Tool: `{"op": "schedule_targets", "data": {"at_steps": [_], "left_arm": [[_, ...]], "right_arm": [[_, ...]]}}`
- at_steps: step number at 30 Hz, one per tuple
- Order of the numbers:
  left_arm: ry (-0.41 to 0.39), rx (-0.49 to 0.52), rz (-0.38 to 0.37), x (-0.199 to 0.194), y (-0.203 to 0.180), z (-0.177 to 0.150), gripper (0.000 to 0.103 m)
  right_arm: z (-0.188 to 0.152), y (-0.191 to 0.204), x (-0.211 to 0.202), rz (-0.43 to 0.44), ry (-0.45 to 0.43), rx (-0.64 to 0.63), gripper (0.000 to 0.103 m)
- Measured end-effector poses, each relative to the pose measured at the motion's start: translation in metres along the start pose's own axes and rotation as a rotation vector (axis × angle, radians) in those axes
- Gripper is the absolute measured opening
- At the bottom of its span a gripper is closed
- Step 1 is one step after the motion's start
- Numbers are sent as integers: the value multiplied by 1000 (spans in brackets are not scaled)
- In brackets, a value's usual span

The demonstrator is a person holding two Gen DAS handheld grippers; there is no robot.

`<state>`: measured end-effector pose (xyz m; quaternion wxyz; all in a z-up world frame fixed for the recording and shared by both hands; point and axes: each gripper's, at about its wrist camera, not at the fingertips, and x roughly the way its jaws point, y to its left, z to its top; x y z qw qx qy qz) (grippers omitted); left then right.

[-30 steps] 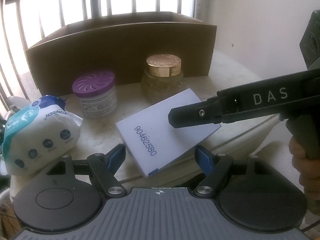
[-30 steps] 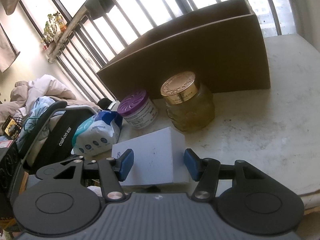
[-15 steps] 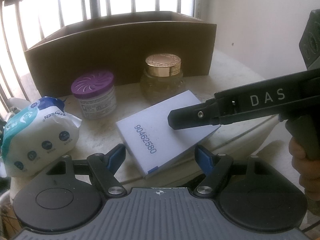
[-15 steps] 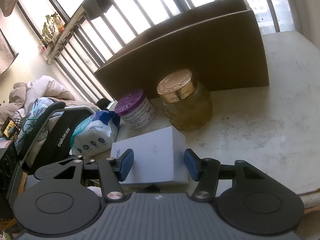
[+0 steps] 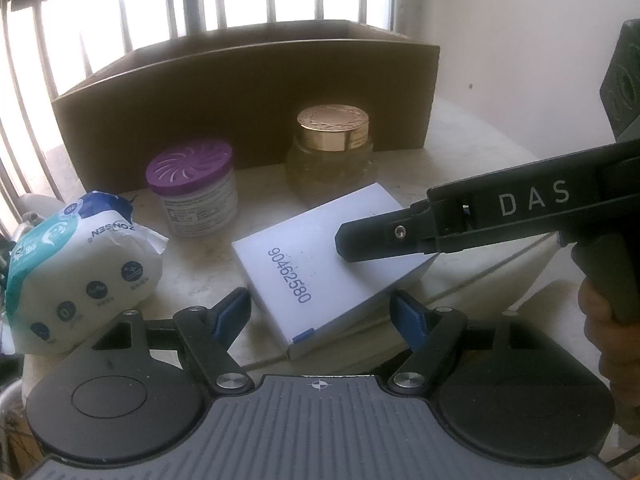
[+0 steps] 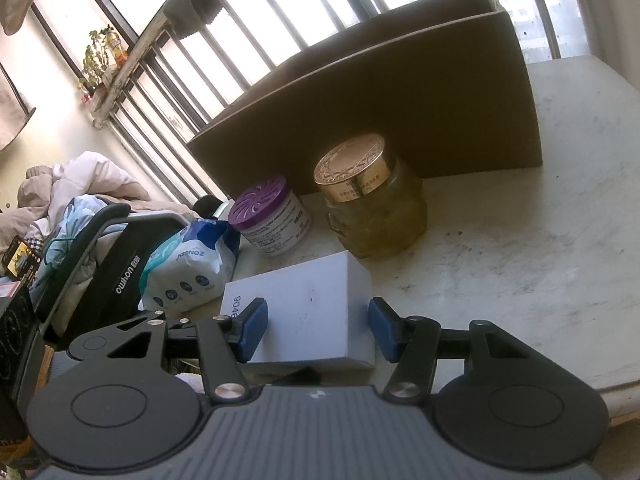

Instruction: Organize objects

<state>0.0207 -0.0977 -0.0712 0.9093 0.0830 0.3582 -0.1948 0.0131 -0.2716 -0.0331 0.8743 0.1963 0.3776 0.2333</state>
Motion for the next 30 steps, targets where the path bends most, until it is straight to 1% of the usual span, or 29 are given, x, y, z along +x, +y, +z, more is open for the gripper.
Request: {"op": "schedule_targets", "data": {"at_steps": [30], "left_arm": [[18, -3, 0, 7, 3, 1, 77]], "right_arm": [[2, -2, 6, 3, 7, 12, 61]]}}
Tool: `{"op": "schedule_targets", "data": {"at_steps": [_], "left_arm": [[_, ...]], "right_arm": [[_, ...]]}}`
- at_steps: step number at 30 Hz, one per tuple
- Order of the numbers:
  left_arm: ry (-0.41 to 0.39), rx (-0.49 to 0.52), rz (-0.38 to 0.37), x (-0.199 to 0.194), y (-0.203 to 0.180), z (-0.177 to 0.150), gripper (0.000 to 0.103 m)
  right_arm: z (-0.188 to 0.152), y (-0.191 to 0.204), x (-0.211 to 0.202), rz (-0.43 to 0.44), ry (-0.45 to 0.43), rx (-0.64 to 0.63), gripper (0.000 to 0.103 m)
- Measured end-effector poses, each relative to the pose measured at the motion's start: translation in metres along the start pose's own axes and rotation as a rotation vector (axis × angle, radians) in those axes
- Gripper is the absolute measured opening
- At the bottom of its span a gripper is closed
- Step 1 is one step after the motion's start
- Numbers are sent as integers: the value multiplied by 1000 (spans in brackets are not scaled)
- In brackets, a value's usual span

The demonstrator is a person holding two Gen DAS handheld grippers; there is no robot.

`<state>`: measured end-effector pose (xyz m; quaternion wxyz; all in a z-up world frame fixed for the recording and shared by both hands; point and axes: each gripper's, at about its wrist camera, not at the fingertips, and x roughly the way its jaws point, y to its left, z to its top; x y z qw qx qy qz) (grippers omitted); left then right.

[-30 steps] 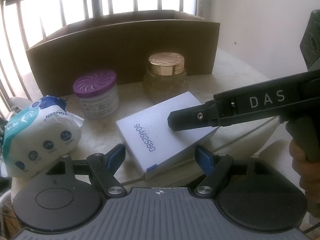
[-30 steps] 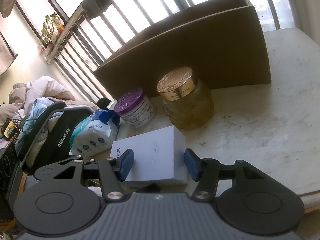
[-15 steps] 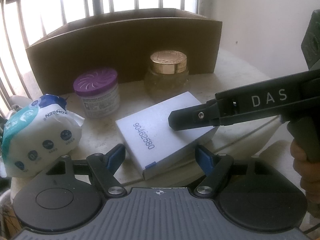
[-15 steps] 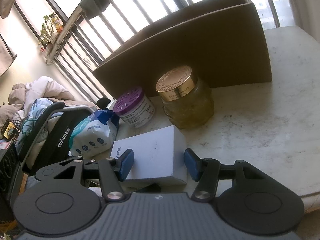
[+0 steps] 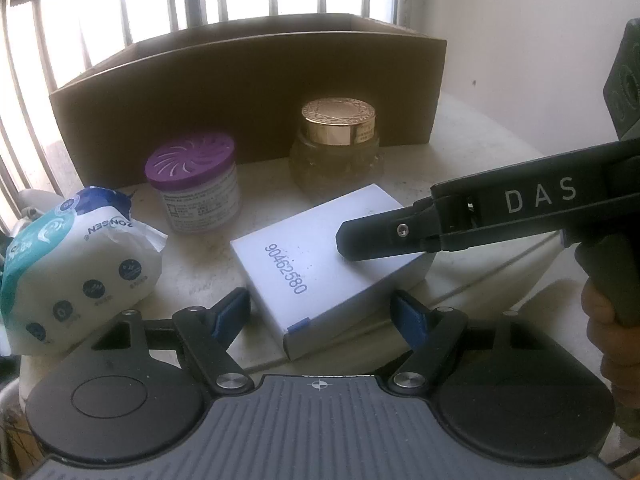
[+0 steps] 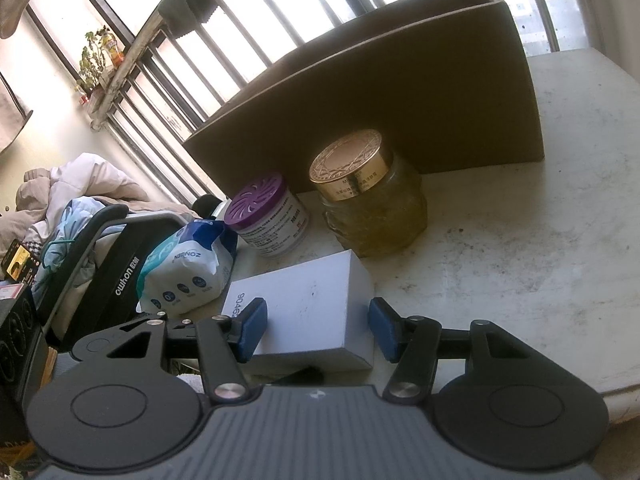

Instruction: Organize objects

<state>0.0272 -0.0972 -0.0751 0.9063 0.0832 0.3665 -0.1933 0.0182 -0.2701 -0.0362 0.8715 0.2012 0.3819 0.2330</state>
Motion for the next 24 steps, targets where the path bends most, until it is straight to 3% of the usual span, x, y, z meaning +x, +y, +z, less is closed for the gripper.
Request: {"op": "schedule_targets", "data": {"at_steps": [18, 24], "left_arm": [[-2, 3, -4, 1, 1, -1, 78], [-7, 2, -7, 2, 4, -3, 83]], "right_arm": [[0, -1, 0, 5, -3, 8, 62], [-1, -6, 0, 15, 4, 35, 62]]}}
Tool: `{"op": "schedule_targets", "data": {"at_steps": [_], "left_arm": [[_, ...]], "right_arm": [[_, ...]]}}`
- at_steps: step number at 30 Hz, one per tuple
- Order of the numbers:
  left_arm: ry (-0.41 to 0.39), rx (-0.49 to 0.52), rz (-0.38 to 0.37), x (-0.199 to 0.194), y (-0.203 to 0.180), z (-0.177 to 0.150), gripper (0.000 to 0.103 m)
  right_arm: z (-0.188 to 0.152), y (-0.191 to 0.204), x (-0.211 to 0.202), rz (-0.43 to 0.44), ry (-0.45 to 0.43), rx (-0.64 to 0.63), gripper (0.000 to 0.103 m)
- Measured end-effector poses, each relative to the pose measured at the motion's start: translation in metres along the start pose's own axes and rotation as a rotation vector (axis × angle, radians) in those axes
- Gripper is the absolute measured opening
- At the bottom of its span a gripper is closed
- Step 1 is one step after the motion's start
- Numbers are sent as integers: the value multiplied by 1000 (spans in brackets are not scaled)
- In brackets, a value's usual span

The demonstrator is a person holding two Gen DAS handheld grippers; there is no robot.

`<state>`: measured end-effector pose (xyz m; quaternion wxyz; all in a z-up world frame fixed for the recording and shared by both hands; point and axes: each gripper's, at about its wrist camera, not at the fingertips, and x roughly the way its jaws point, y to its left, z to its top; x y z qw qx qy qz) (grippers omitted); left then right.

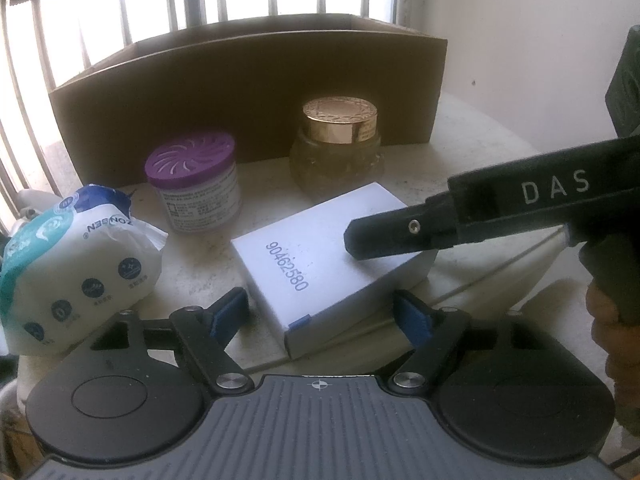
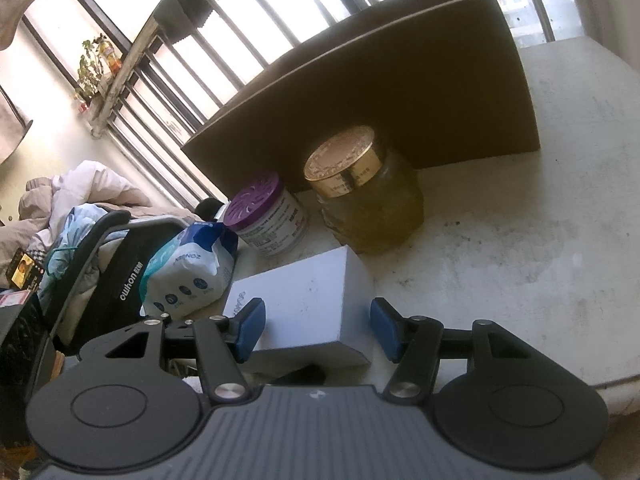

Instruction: Organize objects

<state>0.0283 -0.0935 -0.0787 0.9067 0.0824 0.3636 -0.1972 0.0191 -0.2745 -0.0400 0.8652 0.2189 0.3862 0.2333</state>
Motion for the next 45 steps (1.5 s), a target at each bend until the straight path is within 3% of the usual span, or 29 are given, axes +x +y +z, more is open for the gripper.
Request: {"op": "schedule_targets", "data": {"at_steps": [7, 21, 45], "left_arm": [[2, -3, -8, 5, 3, 2, 88], [20, -15, 14, 4, -4, 7, 84], [-37, 16, 50, -33, -23, 12, 84]], "right_arm": [[-1, 0, 3, 4, -8, -11, 62], [-4, 6, 1, -14, -22, -48, 64], [-4, 19, -31, 5, -91, -57, 64]]}}
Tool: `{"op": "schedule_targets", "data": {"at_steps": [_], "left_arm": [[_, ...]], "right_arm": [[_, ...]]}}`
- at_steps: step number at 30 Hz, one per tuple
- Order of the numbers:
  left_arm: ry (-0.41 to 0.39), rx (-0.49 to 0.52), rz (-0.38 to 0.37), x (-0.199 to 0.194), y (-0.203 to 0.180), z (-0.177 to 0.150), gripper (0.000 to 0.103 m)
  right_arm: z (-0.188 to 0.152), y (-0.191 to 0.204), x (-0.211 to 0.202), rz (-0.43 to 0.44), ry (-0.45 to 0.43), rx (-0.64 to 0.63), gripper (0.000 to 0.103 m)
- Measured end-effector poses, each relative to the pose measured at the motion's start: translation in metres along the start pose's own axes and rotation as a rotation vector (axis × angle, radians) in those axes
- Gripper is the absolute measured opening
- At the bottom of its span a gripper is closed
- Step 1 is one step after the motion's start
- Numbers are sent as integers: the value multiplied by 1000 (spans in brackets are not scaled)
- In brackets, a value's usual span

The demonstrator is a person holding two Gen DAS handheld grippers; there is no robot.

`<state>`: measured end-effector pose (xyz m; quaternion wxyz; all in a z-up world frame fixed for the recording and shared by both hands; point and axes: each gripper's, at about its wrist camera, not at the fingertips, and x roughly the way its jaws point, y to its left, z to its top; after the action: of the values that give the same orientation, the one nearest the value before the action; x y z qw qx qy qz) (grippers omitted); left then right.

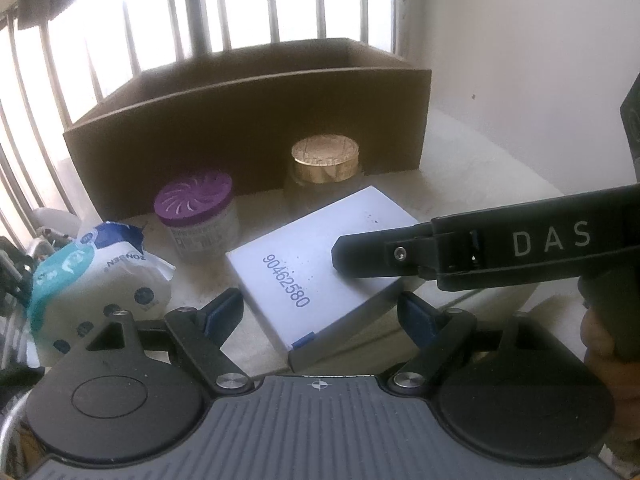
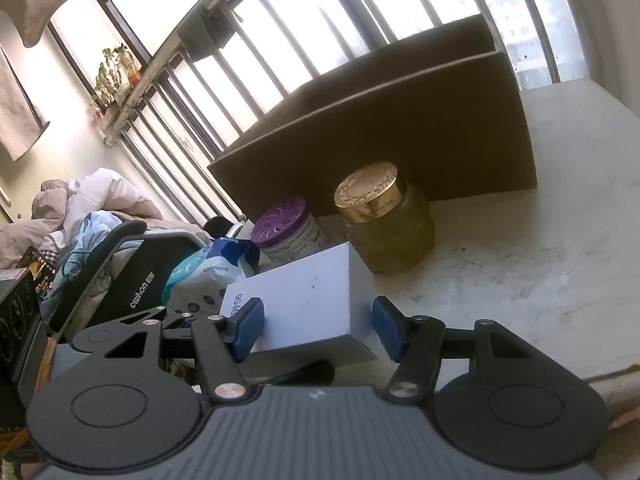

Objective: Organize objects
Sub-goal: 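Lift the white box with the right gripper toward the cardboard box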

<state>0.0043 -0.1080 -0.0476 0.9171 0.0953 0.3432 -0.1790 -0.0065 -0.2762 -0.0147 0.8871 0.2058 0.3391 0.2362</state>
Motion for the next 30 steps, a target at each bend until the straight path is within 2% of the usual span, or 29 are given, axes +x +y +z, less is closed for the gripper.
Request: {"op": "schedule_targets", "data": {"at_steps": [24, 30], "left_arm": [[-102, 19, 49, -51, -11, 0, 84], [-137, 20, 68, -64, -10, 12, 84]], "right_arm": [[-3, 36, -35, 9, -80, -75, 64], [7, 51, -43, 15, -112, -105, 64]]}}
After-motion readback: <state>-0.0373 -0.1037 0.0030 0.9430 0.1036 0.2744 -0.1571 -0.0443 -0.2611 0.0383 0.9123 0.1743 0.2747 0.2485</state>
